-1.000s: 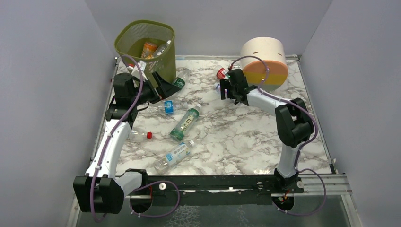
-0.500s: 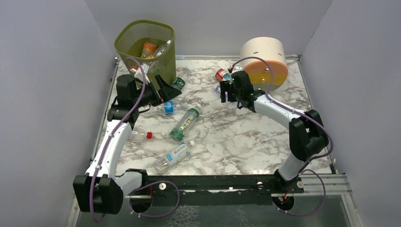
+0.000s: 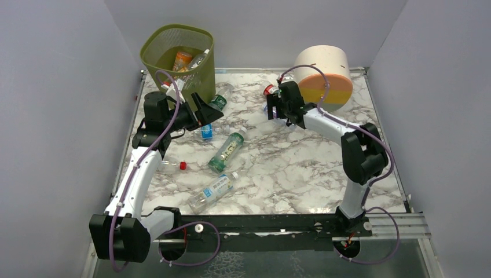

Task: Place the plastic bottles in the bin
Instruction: Pick up the plastic bottle at the center of the board.

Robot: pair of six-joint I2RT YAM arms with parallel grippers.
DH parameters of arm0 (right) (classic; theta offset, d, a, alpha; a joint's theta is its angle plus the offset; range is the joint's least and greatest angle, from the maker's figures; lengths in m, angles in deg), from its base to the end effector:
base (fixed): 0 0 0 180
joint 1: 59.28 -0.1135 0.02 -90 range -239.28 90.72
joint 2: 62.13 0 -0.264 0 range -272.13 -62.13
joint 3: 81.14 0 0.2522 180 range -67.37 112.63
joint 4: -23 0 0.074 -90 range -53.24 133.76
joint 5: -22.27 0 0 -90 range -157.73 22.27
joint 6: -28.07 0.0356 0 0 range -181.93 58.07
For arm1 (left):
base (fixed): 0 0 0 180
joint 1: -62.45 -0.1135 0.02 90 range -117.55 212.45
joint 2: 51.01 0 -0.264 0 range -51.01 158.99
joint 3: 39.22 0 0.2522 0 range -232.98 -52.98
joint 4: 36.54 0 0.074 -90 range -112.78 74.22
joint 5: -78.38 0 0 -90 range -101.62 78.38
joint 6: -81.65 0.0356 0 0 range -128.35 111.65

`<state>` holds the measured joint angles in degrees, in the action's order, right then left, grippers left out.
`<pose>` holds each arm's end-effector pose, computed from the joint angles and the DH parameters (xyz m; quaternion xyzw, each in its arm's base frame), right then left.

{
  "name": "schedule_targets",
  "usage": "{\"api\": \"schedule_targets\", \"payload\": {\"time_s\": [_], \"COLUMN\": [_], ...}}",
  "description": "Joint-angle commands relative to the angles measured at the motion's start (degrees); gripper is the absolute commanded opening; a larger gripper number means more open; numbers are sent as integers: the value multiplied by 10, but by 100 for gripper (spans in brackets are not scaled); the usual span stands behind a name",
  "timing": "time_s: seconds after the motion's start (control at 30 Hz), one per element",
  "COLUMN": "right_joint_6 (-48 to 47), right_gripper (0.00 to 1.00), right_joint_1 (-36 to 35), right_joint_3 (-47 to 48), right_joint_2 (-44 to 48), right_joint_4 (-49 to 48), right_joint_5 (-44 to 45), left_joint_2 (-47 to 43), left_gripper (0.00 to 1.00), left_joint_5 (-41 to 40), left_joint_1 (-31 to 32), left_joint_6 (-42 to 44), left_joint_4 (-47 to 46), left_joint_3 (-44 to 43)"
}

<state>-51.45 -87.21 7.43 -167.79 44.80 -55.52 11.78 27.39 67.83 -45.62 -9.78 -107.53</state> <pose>0.3720 0.1887 0.2253 -0.0907 0.8936 0.0505 0.4366 0.2419 -0.0453 0.3357 -0.0324 0.7998 -0.4503 0.3956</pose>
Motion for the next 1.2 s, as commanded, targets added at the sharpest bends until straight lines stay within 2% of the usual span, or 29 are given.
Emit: {"api": "schedule_targets", "payload": {"time_s": [0.0, 0.73, 0.83, 0.97, 1.17], "right_joint_6": [0, 25, 27, 31, 29], "right_gripper": [88, 87, 82, 68, 57], "right_joint_1": [12, 13, 13, 13, 13], "right_joint_3": [25, -110, -104, -95, -98], "right_joint_2": [-25, 7, -1, -1, 19], "right_joint_4": [-4, -53, -47, -40, -37], "right_joint_5": [7, -57, -60, -66, -77], "left_joint_2": [-15, -25, -27, -34, -43], "left_gripper": [99, 99, 99, 99, 99], "left_joint_5": [7, 5, 4, 3, 0], "left_joint_1": [3, 4, 5, 6, 6], "left_joint_6": [6, 5, 4, 1, -3], "left_joint_4": [2, 8, 8, 9, 11], "left_joint_3": [-9, -8, -6, -5, 3]}}
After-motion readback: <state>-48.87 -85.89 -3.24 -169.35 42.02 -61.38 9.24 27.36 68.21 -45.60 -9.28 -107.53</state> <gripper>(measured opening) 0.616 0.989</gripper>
